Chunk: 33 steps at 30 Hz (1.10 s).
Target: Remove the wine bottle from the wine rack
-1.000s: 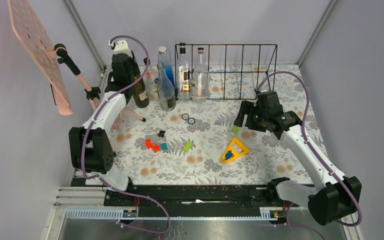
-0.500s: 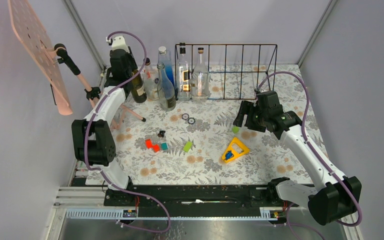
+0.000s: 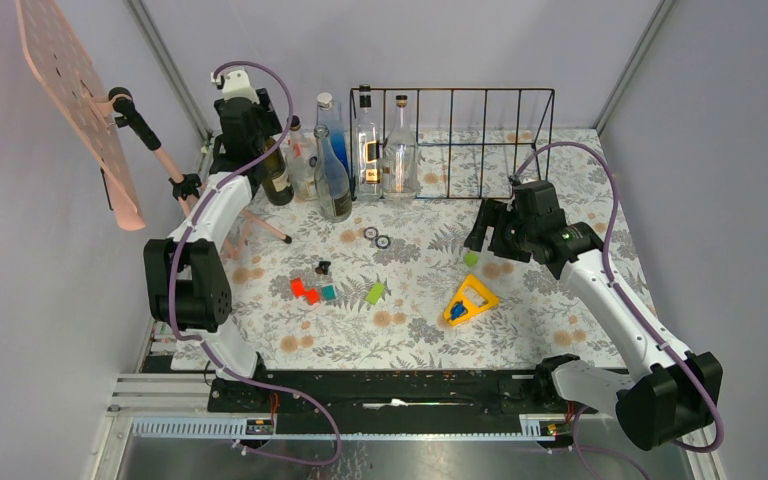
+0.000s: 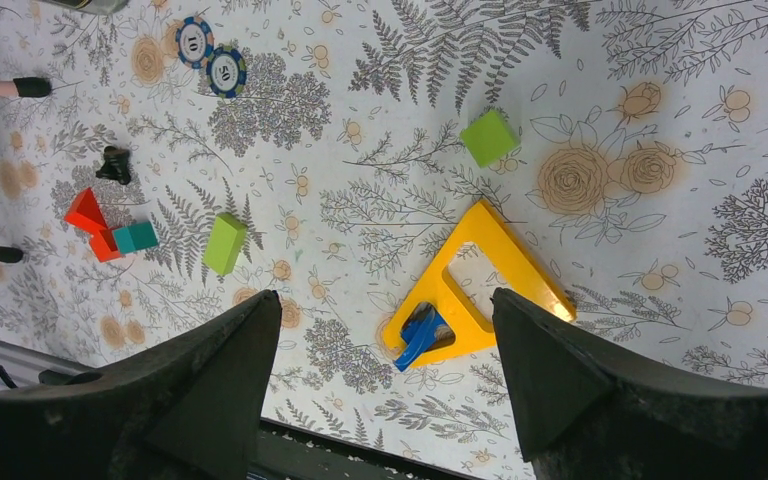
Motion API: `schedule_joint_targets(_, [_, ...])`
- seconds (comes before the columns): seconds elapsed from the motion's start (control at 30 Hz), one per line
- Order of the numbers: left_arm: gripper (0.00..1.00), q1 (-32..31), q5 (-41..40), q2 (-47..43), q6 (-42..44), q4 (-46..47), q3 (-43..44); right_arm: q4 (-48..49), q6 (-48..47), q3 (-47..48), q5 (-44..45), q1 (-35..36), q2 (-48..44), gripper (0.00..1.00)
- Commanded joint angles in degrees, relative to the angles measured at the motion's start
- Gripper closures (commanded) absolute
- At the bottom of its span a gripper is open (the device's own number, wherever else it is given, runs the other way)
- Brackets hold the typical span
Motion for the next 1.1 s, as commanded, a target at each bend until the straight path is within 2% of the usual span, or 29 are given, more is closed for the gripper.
schedule_joint_targets(0.0, [0.39, 0.2, 1.2, -2.0, -0.3, 3.5, 2.4, 1.9, -0.1, -0.1, -0.2, -0.1, -1.0, 0.16])
schedule_joint_targets(0.33, [0.26, 0.1, -0.6, -6.4, -0.7, 0.3, 2.3, 2.0, -0.5, 0.4, 0.4, -0.1, -1.6, 0.16])
schedule_joint_targets(0.5, [0.22, 0.0, -2.5, -10.5, -1.5, 0.9, -0.1, 4.1, 0.2, -0.8, 2.3, -0.1, -3.6, 0.14])
schedule_joint_targets(0.77, [0.16, -0.3, -3.1, -16.7, -4.4, -4.3, -1.0, 7.5, 0.9, -3.4, 4.7, -0.1, -6.9, 0.11])
schedule_joint_targets(0.83, [0.07, -0.5, -2.8, -18.7, -5.4, -6.1, -1.9, 7.8, 1.2, -3.4, 5.1, -0.1, -7.1, 0.1])
schedule_joint_targets(0.9, [0.02, -0.7, -2.0, -21.2, -6.9, -7.7, -3.3, 8.1, 1.6, -3.3, 5.3, -0.1, -7.0, 0.1])
schedule_joint_targets(1.07, [0.01, -1.7, -0.3, -26.6, -9.7, -10.0, -7.5, 9.2, 2.0, -3.3, 5.3, -0.1, -6.8, 0.06])
